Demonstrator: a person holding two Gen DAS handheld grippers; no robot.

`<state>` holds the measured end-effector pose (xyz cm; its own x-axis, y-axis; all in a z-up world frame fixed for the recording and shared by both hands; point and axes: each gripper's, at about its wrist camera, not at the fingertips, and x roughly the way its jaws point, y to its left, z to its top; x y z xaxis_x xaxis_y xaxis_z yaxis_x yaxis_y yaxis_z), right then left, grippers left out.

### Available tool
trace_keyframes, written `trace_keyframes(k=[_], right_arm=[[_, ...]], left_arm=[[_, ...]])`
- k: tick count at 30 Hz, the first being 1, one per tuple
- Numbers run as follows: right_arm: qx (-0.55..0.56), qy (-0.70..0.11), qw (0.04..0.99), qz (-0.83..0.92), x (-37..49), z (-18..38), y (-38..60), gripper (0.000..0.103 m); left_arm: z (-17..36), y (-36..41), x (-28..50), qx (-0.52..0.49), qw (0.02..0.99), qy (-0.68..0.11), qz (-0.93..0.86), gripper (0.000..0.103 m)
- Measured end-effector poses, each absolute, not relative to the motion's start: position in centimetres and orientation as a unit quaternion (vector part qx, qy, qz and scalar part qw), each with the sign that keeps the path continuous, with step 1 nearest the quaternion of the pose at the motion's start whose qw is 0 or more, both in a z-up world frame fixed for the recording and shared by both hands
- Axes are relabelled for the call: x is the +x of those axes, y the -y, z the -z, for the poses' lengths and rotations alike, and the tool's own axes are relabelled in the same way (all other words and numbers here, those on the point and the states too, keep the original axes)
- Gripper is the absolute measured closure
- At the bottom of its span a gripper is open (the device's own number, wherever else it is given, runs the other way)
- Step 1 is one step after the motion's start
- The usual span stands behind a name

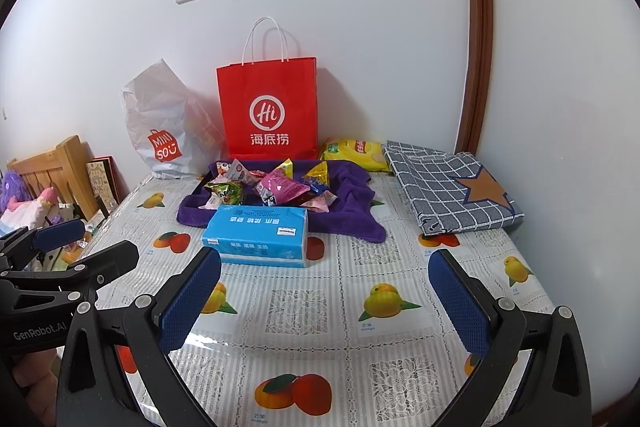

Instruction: Organize snacks

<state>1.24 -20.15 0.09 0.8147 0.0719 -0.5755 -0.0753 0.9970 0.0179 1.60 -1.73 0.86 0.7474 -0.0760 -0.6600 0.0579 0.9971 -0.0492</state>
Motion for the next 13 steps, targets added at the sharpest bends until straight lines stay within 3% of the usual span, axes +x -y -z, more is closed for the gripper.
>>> trace_keyframes(k=[13], right_arm=[[-0.004,-0.302,0.953,-0.039,1.18,-0.13,20.03,0.001]], left_arm=[[-0.89,1.64,1.53,-0.013,0.934,-0.354,0.034,0.014]])
